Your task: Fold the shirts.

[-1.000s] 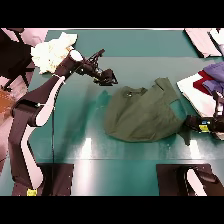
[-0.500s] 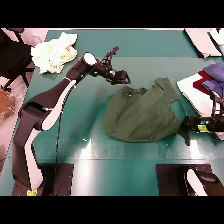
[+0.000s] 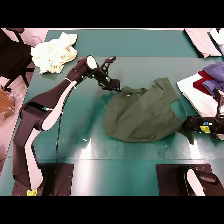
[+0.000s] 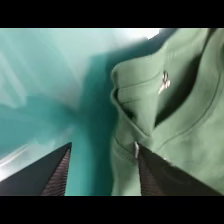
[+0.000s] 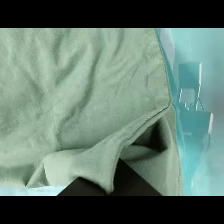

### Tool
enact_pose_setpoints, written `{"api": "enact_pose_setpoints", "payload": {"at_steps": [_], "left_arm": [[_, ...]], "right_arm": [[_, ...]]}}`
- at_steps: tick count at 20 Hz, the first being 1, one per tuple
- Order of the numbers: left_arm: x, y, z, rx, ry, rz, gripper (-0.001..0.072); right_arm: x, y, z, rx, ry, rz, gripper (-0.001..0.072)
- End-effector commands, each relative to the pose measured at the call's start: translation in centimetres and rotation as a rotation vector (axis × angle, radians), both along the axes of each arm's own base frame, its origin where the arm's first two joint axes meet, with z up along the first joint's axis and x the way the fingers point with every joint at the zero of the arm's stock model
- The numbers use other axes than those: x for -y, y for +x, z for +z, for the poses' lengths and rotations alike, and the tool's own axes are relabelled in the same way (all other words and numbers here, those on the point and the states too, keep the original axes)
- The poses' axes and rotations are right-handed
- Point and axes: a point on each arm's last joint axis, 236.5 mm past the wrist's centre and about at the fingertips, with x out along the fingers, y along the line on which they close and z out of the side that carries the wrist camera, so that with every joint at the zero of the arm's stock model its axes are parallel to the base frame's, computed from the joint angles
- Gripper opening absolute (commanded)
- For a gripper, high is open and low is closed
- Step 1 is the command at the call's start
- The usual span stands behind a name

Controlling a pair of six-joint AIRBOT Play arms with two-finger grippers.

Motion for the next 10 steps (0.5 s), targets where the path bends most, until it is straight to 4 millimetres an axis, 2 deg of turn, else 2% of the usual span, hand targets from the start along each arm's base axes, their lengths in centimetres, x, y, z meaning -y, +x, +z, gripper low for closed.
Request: {"api": "enact_pose_setpoints", "payload": {"at_steps": [1, 2, 3, 5, 6, 7, 10], "left_arm": [[2.2, -2.8, -0.2, -0.050, -0.045, -0.079, 0.0466], [2.7, -2.6, 0.1, -0.043, -0.063, -0.070, 0.0463], [2.7, -2.4, 0.1, -0.037, -0.065, -0.066, 0.0379], [2.7, -2.5, 0.2, -0.048, -0.074, -0.066, 0.0366], [2.8, -2.7, 0.6, -0.065, -0.096, -0.065, 0.0401], [3.1, -2.8, 1.1, -0.080, -0.125, -0.056, 0.0566], [3.9, -3.4, 1.8, -0.112, -0.169, -0.064, 0.0575]], "right_arm": [[-0.1, -0.1, -0.5, -0.027, 0.011, 0.004, 0.0021], [-0.2, 0.0, -0.7, -0.036, 0.017, 0.004, 0.0021], [-0.4, 0.1, -0.8, -0.040, 0.029, 0.009, 0.0020], [-0.7, 0.2, -1.0, -0.049, 0.042, 0.014, 0.0020], [-0.7, 0.2, -1.0, -0.049, 0.042, 0.013, 0.0020], [-0.6, 0.2, -1.0, -0.046, 0.039, 0.013, 0.0020], [-0.6, 0.2, -1.0, -0.046, 0.033, 0.023, 0.0020]]}}
